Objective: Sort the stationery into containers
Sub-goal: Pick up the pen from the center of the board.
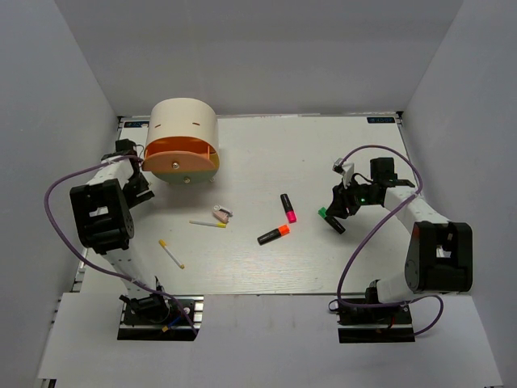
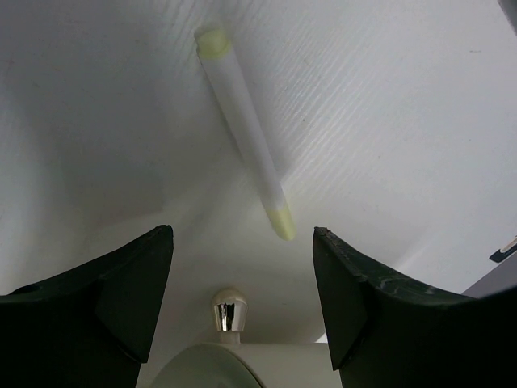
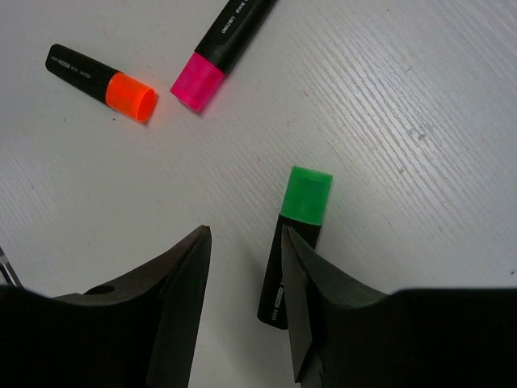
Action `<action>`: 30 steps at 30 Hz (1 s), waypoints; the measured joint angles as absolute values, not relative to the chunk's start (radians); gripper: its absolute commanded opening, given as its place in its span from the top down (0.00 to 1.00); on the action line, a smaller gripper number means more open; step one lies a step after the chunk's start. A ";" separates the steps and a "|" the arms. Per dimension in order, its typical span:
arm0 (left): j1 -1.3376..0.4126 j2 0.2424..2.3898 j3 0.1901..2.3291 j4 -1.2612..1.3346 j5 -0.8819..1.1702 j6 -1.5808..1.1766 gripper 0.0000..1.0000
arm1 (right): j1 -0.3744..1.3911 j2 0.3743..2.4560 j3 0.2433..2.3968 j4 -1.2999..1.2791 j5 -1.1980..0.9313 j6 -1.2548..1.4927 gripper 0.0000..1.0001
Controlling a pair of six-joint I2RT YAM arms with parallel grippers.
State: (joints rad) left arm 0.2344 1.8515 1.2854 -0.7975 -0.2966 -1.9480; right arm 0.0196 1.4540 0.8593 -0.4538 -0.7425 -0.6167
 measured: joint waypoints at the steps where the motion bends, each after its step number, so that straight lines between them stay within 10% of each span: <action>1: 0.233 1.851 1.283 -0.796 -0.301 -1.950 0.21 | 0.020 1.453 0.859 -0.454 -0.743 -0.617 0.54; 30: 0.227 1.885 1.306 -0.818 -0.332 -1.982 0.28 | -0.019 1.449 0.859 -0.471 -0.736 -0.617 0.54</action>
State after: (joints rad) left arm 0.2268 1.8854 1.3064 -0.8181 -0.3317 -1.9820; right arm -0.0185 1.4490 0.8589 -0.4709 -0.7357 -0.6170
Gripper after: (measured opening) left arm 0.727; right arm 0.463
